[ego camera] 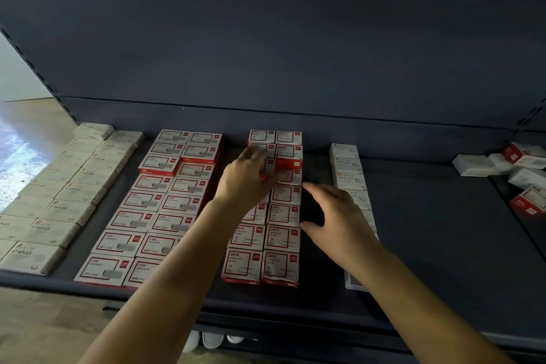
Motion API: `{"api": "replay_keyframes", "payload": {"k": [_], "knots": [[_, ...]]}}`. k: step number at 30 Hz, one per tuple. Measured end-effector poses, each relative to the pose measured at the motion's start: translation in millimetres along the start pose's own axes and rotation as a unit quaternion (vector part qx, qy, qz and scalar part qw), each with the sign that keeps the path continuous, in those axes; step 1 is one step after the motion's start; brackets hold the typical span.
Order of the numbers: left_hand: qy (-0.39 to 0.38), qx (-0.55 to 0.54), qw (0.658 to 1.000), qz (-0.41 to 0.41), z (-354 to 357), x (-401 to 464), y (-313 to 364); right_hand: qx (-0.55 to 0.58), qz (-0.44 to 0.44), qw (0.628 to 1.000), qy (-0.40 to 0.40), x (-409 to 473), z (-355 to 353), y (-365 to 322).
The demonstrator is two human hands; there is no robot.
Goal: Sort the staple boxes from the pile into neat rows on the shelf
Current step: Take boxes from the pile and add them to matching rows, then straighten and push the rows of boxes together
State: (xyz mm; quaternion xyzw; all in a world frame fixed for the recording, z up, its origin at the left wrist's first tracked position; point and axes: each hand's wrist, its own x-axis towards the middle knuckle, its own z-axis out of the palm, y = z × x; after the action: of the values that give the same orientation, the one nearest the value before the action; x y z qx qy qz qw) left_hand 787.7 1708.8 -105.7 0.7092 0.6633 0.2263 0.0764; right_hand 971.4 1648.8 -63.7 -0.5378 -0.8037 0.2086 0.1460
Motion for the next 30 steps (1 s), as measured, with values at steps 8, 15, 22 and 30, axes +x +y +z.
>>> {"api": "replay_keyframes", "payload": {"k": [8,15,22,30], "knots": [[0.022,0.029,0.999,-0.015,4.4,-1.4,5.9,-0.006,-0.005,1.000,0.005,1.0,1.7,1.5],[0.022,0.030,0.999,-0.033,5.6,-0.7,8.5,-0.006,-0.005,1.000,0.004,-2.5,2.1,5.0],[-0.020,0.079,0.995,-0.051,2.7,-4.8,19.0,0.015,-0.012,1.000,0.019,-7.3,-0.4,12.7],[0.052,0.054,0.985,0.156,21.1,-43.9,93.1,0.071,-0.002,0.992,0.102,-22.4,-8.8,68.1]]}}
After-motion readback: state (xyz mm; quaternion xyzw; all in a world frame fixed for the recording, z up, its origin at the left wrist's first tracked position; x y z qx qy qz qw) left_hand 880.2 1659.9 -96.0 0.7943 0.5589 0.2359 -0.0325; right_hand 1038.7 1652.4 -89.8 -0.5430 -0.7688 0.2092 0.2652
